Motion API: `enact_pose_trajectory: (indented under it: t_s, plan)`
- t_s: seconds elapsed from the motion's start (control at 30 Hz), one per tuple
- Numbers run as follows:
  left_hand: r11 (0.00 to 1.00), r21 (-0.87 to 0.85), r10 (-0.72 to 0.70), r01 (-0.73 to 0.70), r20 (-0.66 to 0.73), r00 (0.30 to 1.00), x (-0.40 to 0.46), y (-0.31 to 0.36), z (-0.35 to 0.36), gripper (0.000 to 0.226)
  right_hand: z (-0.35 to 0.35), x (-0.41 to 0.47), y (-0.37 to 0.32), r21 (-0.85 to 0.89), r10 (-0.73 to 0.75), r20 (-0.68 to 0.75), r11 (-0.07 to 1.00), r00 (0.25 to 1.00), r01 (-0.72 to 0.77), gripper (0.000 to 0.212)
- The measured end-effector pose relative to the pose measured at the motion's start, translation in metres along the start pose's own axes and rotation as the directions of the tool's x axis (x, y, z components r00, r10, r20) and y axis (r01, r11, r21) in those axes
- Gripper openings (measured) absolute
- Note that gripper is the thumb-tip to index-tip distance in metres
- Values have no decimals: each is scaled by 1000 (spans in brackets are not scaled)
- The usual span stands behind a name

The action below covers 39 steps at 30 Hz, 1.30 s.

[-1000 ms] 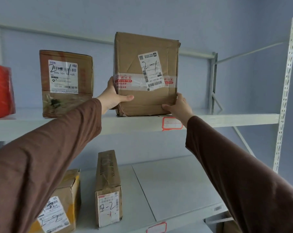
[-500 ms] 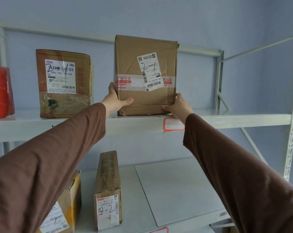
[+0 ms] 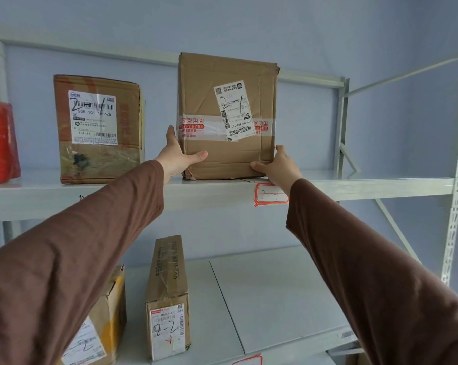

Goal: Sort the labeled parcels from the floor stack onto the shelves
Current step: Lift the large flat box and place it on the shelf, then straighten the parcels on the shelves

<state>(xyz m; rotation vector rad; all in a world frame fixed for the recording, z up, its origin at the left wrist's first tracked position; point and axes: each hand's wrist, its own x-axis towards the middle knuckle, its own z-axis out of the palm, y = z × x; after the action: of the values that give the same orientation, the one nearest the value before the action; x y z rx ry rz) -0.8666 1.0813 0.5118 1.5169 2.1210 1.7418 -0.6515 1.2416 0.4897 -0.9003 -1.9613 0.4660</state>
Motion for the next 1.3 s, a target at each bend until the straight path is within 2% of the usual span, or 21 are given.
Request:
enact_pose_trajectory:
  t_s: [0.33,0.6,0.67,0.8,0.93,1.07,1.3]
  plan:
    - [999,41,25,-22,-76,997,-12,8,-4,127,-2,-9,-3,24,3,-43,1000,999,-2,96]
    - [983,126,146,-131,-116,982,-27,10,-3,132,1,-24,-7,67,-13,-80,998,997,18,103]
    - [973,154,191,-171,-120,974,-32,10,-3,132,5,-31,-9,68,-46,-111,996,993,54,101]
    - [946,193,288,-262,-124,949,-49,10,-2,126,15,-47,-25,39,-167,-213,983,963,179,85]
    - [914,213,375,-345,-123,919,-76,13,-6,114,27,-66,-50,60,-282,-244,951,928,305,83]
    - [858,309,463,-410,-122,878,-107,14,-18,102,36,-90,-70,137,-367,-240,903,899,406,77]
    - [815,465,442,-345,-115,889,-159,-2,-62,93,51,-129,-101,281,-505,-176,797,845,534,71]
